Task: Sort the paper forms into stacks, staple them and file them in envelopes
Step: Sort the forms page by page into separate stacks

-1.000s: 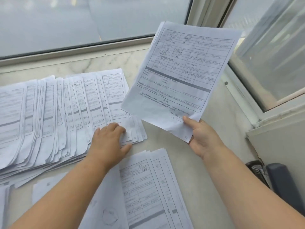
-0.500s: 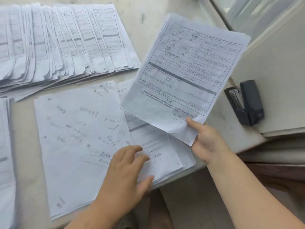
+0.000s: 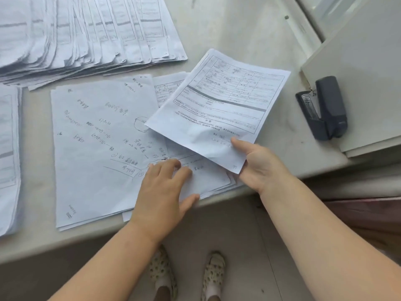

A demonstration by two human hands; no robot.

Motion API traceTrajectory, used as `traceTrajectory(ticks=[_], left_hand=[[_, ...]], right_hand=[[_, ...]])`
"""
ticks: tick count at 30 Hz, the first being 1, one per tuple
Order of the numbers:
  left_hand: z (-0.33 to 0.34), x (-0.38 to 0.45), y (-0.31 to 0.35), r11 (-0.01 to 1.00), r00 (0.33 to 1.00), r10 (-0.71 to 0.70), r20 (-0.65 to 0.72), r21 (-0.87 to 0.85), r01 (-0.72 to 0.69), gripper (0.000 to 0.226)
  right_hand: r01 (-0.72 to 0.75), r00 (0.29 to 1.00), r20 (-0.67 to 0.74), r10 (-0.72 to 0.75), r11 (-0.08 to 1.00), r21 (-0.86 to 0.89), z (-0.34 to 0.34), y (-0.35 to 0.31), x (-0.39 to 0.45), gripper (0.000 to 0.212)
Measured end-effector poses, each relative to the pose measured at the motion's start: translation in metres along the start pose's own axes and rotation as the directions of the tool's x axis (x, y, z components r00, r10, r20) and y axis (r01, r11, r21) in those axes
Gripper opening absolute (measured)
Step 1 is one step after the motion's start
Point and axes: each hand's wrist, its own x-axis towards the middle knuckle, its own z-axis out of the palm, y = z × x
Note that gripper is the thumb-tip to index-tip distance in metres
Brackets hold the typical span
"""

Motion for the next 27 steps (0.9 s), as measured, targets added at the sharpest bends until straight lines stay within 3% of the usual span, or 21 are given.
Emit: traceTrajectory(ticks=[2,4,8,10,14,18,20,21,23,25,26,27], left_hand=[[-0.001,-0.007,-0.004,0.999,0.996,-0.035,-0.086,-0.040,0.031,0.054],[-0.003,-0.015,-0.011,0.993,0.987,-0.085,-0.137,0.068,0.095,0.068],[-0.005,-0.024,-0.016,0.914,0.915,-0.402,-0.022,0.040,0.403,0.087],[-0.005,-0.021,-0.014,0.905,0.905,-0.425,-0.004,0.034,0.425,0.088],[-0.008,-0.022,-0.018,0.909,0.910,-0.409,-0.062,0.055,0.413,0.071],[-0.017,-0.030,-0.037,0.923,0.912,-0.377,-0.162,0.018,0.385,0.054],[-0.020,-0.039,-0.051,0.931,0.908,-0.364,-0.208,-0.069,0.358,0.054],[-0.022,-0.043,-0.054,0.917,0.884,-0.395,-0.250,-0.163,0.363,0.043],[-0.027,-0.046,-0.054,0.779,0.748,-0.585,-0.313,-0.472,0.412,0.020],[-0.033,-0.044,-0.049,0.483,0.505,-0.822,-0.262,-0.791,0.375,0.012],[-0.035,-0.044,-0.047,0.383,0.405,-0.882,-0.242,-0.868,0.316,0.008],[-0.037,-0.045,-0.047,0.351,0.336,-0.908,-0.252,-0.894,0.278,0.010]], right_hand=[[0.001,1.000,0.027,0.000,1.000,-0.027,-0.004,-0.001,0.000,0.025],[-0.007,0.999,0.035,0.009,0.998,-0.065,-0.007,0.001,0.002,0.032],[0.011,0.999,0.047,-0.007,0.997,-0.083,-0.013,0.001,0.002,0.033],[0.023,0.996,0.083,-0.017,0.997,-0.072,-0.014,-0.001,0.000,0.025],[0.025,0.994,0.104,-0.016,0.996,-0.086,-0.011,-0.003,-0.005,0.016],[0.029,0.993,0.113,-0.020,0.996,-0.082,-0.009,0.000,-0.007,0.027],[0.043,0.989,0.144,-0.030,0.996,-0.083,-0.009,0.000,-0.009,0.031],[0.057,0.984,0.176,-0.040,0.994,-0.090,-0.008,-0.002,-0.011,0.032],[0.086,0.960,0.274,-0.057,0.992,-0.095,-0.008,-0.006,-0.019,0.030],[0.094,0.927,0.373,-0.039,0.987,-0.129,-0.006,-0.008,-0.029,0.030],[0.089,0.920,0.393,-0.010,0.979,-0.184,-0.006,-0.007,-0.032,0.031],[0.080,0.925,0.380,0.030,0.959,-0.271,-0.005,-0.003,-0.032,0.032]])
